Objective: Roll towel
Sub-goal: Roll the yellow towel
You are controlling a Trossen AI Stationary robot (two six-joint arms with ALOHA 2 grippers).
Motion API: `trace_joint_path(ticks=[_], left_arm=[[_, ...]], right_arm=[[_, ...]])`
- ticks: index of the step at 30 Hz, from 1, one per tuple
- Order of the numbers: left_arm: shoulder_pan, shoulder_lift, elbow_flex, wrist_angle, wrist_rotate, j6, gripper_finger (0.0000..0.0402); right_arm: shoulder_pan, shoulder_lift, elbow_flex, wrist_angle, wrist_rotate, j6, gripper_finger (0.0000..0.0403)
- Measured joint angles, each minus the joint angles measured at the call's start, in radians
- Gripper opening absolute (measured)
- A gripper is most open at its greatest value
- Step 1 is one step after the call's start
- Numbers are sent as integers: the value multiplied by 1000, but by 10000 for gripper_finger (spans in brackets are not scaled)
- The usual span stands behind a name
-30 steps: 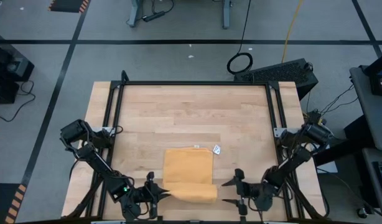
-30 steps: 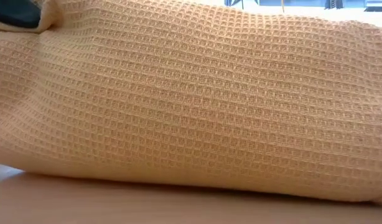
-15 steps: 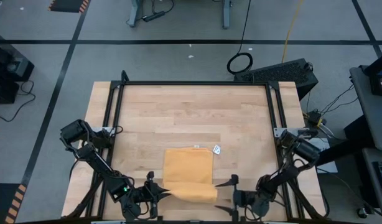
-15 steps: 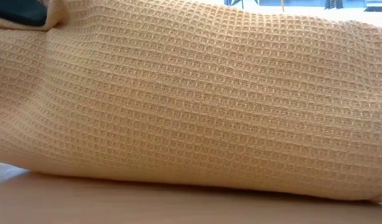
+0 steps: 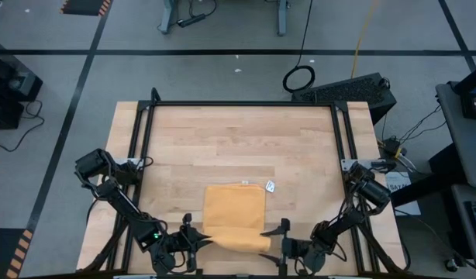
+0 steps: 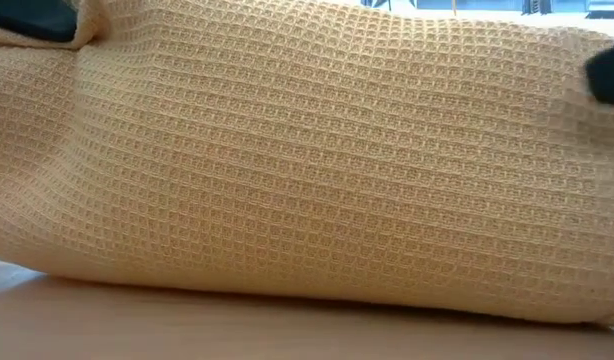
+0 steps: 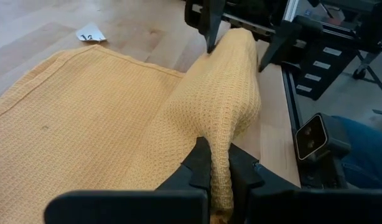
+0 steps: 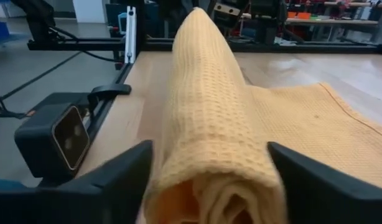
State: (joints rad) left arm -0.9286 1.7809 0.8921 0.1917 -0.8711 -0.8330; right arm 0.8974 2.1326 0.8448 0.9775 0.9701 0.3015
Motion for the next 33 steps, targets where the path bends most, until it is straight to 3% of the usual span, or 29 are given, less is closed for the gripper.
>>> trace_joint_path(ticks=[9, 11, 18, 21, 24, 27, 33], left_arm=[[-28, 0, 0, 4, -2, -1, 18], [-37, 0, 0, 5, -2, -2, 18], [-56, 0, 0, 8, -72, -163, 18], [-55, -2, 0, 54, -111, -133, 18], [-56, -2, 1, -5, -110, -151, 18], [-70, -2, 1, -60, -95, -253, 18], [-120, -2, 1, 36, -53, -281, 18]], right_arm=[[-9, 0, 0, 18, -10, -31, 61], [-14, 0, 0, 48, -41, -75, 21], [-38, -5, -1, 115, -85, -3, 28], [-45, -33, -1, 107, -84, -15, 15], [-60, -57, -1, 88, -86, 7, 12], [-76, -59, -1, 85, -126, 162, 12], [-92, -41, -1, 68, -294, 497, 12]])
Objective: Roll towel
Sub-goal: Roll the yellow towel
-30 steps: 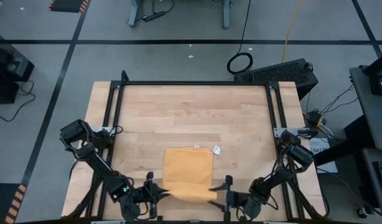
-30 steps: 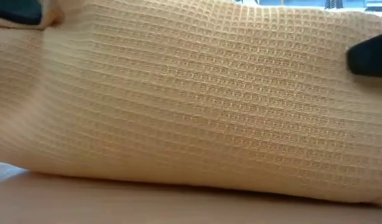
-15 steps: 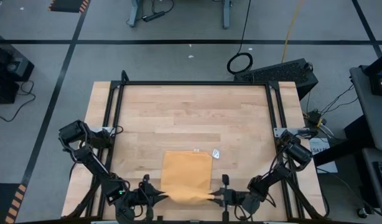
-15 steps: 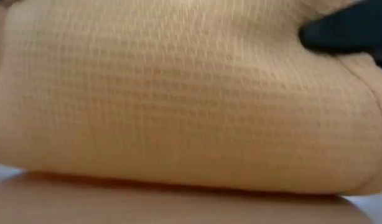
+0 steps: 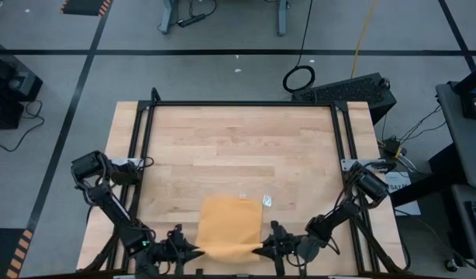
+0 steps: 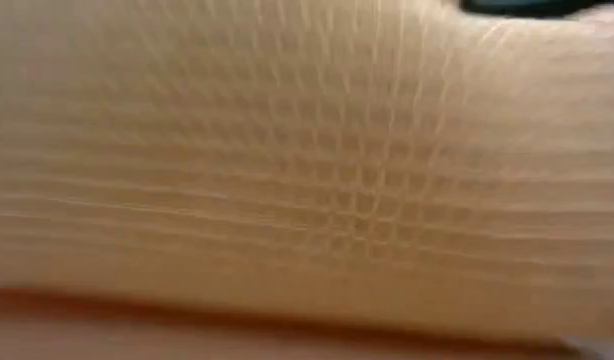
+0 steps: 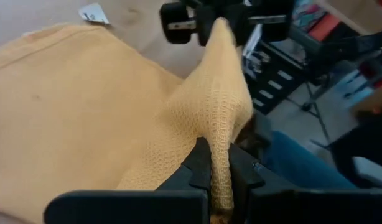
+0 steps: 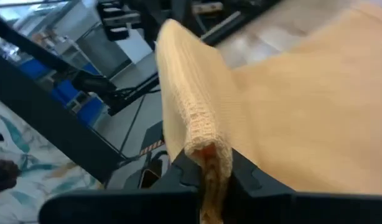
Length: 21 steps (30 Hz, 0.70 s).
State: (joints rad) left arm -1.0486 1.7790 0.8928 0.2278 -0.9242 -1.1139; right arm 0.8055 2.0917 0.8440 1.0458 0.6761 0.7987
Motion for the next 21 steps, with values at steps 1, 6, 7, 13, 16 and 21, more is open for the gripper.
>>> trace_joint_path(ticks=[1, 6, 7, 13, 16, 21], left_arm=[[-5, 0, 0, 1, 0, -9, 18], [3, 0, 0, -127, 53, -204, 18], [8, 0, 0, -162, 63, -241, 18], [18, 15, 0, -216, 91, -296, 18], [19, 39, 0, -198, 134, -321, 18], [27, 83, 0, -180, 177, -347, 18]], right_arm=[[1, 4, 0, -8, -2, 30, 13], [0, 19, 0, -42, 0, 144, 14], [-1, 20, 0, -44, 0, 153, 14], [-2, 21, 0, -64, 1, 180, 16], [-2, 21, 2, -86, 1, 202, 16], [-3, 19, 3, -107, 1, 218, 17]])
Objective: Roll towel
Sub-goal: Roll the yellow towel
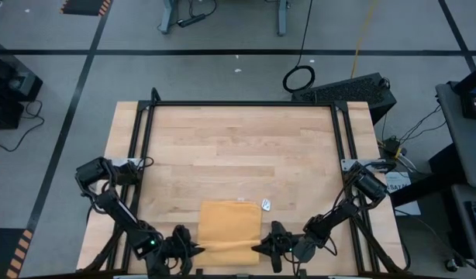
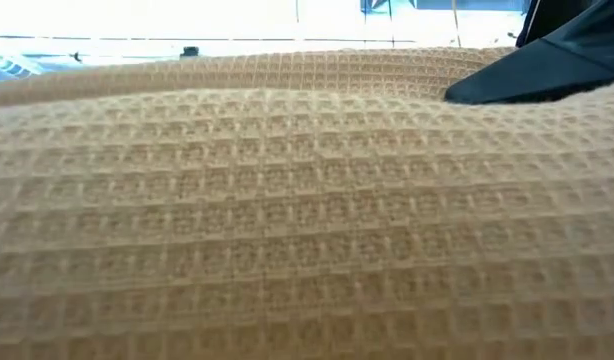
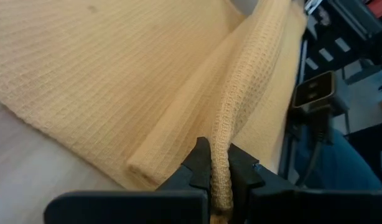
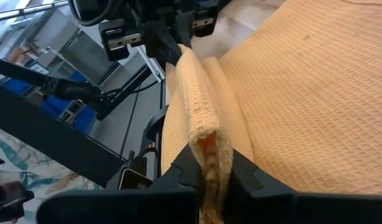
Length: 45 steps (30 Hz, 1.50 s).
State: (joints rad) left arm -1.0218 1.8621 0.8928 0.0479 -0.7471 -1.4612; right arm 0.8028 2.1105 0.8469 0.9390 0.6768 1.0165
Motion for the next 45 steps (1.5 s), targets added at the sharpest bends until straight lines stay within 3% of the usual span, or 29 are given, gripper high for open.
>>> trace_joint_path(ticks=[5, 15, 26, 30, 34, 38, 45], left_arm=[[16, 6, 0, -4, 11, 8, 18], [43, 6, 0, -8, 15, 21, 24], [86, 6, -1, -14, 11, 9, 130], [102, 5, -1, -14, 7, 13, 146], [107, -16, -1, -13, 6, 51, 148], [106, -57, -1, -14, -23, 122, 148], [107, -119, -1, -14, -69, 282, 148]], right_arm=[[0, 0, -1, -4, -4, -12, 31], [12, -25, -2, -106, -59, -77, 130], [32, -68, -3, -289, -82, -116, 159], [32, -102, -6, -338, -72, -185, 160], [28, -175, -6, -504, -80, -170, 171], [34, -253, -6, -652, -81, -140, 211], [37, -351, -5, -712, -30, -236, 306]])
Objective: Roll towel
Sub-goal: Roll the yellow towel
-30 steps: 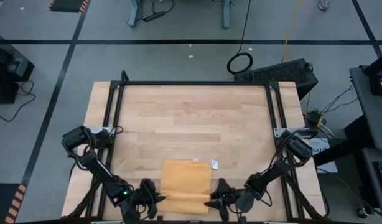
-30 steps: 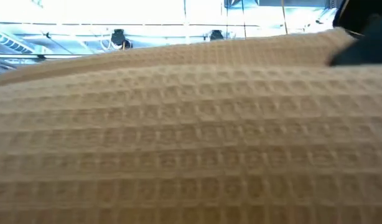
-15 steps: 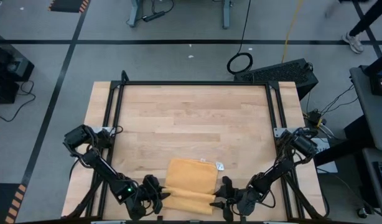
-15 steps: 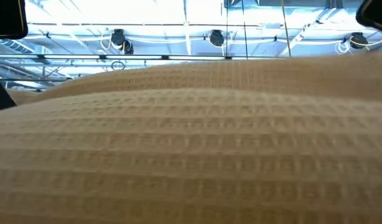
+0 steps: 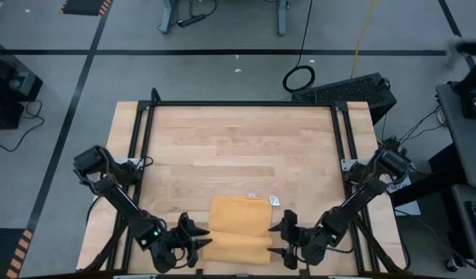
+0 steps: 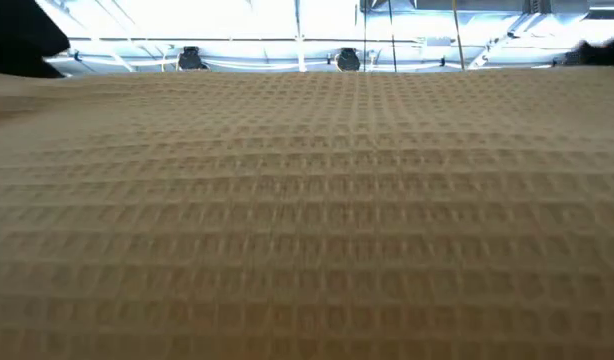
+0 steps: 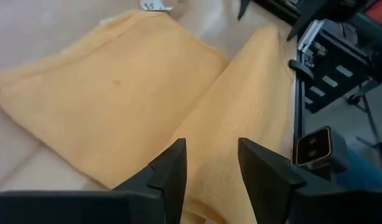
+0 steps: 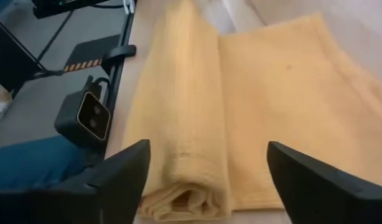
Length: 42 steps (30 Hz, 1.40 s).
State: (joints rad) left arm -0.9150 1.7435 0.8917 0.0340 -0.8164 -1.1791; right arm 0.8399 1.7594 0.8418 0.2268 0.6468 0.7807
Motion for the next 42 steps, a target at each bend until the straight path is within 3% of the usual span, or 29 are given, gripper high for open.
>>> trace_joint_path(ticks=[5, 9, 14, 17, 20, 23, 25, 28, 34, 42], left_arm=[[0, -44, 0, -22, -1, 105, 148], [-11, -49, 0, 84, 0, 290, 148], [-33, 8, 1, 204, 1, 513, 148], [-19, 60, 1, 222, 1, 534, 148], [0, 99, 1, 214, -2, 537, 140], [19, 103, 1, 199, -18, 541, 124], [32, 103, 1, 170, -19, 539, 113], [52, 102, 1, 116, -9, 509, 96], [105, 102, -25, 38, 24, 402, 76], [162, 102, -52, 31, 89, 399, 74]], right_arm=[[15, -59, 1, -34, 17, -79, 324], [76, -58, 1, 77, 152, -156, 297], [139, 69, 2, 409, 215, -334, 220], [135, 190, 8, 617, 213, -400, 156], [119, 276, 37, 708, 241, -450, 88], [98, 307, 53, 706, 294, -446, 27], [79, 311, 51, 694, 303, -424, 8], [54, 311, 47, 656, 303, -359, 15], [13, 311, 45, 386, 287, -96, 3], [-20, 311, 45, 345, 260, -36, 1]])
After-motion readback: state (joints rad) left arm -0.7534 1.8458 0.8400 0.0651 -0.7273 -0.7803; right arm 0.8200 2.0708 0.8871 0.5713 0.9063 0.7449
